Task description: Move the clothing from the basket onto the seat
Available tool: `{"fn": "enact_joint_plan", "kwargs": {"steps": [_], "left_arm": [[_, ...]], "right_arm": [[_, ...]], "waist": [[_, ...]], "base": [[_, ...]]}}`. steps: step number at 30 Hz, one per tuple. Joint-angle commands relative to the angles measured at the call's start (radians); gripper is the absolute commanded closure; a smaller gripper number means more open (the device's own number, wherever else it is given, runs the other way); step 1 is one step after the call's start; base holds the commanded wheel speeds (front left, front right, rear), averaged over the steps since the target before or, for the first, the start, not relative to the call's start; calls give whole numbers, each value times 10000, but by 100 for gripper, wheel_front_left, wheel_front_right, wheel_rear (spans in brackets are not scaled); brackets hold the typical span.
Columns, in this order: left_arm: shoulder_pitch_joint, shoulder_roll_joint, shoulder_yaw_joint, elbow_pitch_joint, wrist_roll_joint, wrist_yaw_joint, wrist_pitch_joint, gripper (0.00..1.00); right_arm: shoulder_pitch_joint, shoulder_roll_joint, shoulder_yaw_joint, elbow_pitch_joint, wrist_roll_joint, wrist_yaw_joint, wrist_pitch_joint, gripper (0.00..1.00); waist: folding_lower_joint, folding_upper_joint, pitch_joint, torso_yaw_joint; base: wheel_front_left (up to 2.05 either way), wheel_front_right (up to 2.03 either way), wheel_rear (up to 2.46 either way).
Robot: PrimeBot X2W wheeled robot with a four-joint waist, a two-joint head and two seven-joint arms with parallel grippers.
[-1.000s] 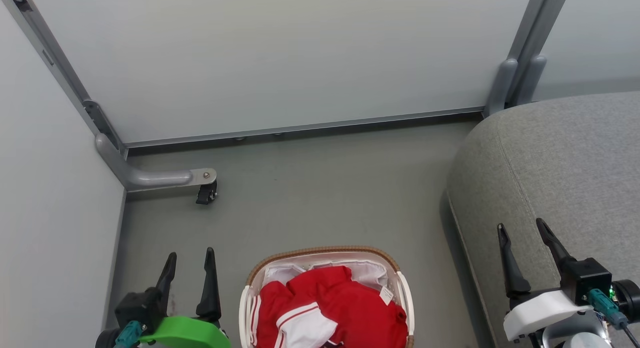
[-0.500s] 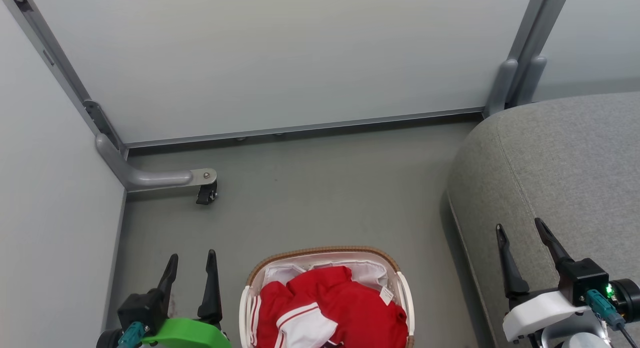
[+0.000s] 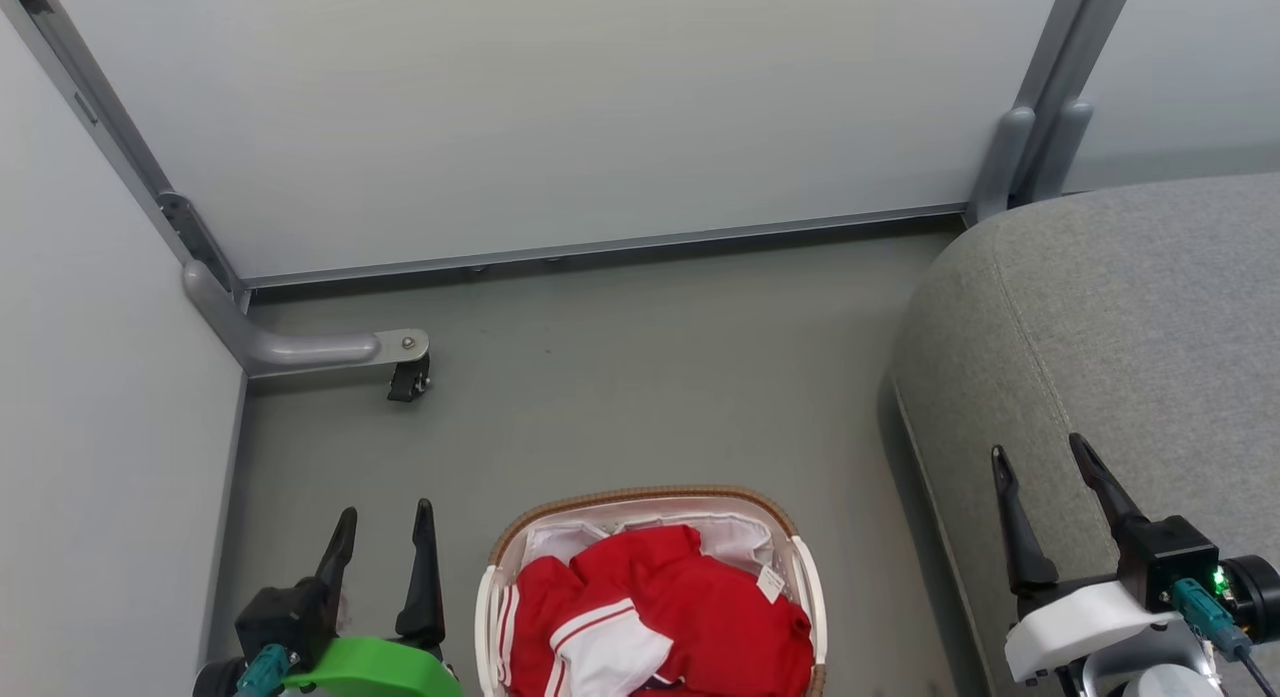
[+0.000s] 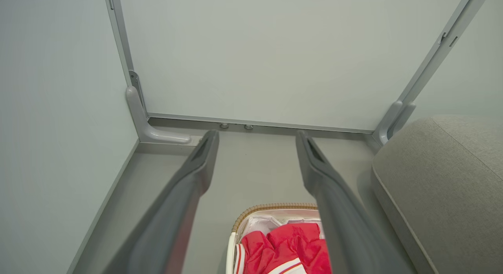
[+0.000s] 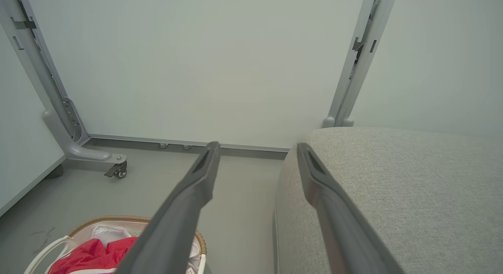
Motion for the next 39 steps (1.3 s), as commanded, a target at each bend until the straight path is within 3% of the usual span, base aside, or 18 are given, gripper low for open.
{"fn": "enact_joint_plan", "kwargs": {"steps": [1, 7, 17, 25, 39], "left_arm": [[31, 66, -7, -41, 108, -29, -37, 0], [-331, 63, -224, 14, 352, -94, -26, 0], [-1664, 63, -952, 625, 1143, -298, -26, 0], [-3571, 397, -1955, 3343, 2188, -431, -26, 0], [-5939, 845, -3897, 7666, 2349, -434, 89, 0]], "right_arm": [[7, -58, 12, -70, 43, 1, -49, 0], [-255, -57, 11, -210, 38, 1, -49, 0], [-1168, -54, 190, -476, 185, 1, -49, 0], [-2087, -49, 593, -699, 504, -3, -48, 0], [-3068, -45, 1330, -989, 1149, -3, -49, 0]], "waist": [[0, 0, 127, -56], [0, 0, 660, -206], [0, 0, 2517, -681], [0, 0, 4253, -1314], [0, 0, 6047, -2202]], "base": [[0, 0, 0], [0, 0, 0], [0, 0, 0], [0, 0, 0], [0, 0, 0]]}}
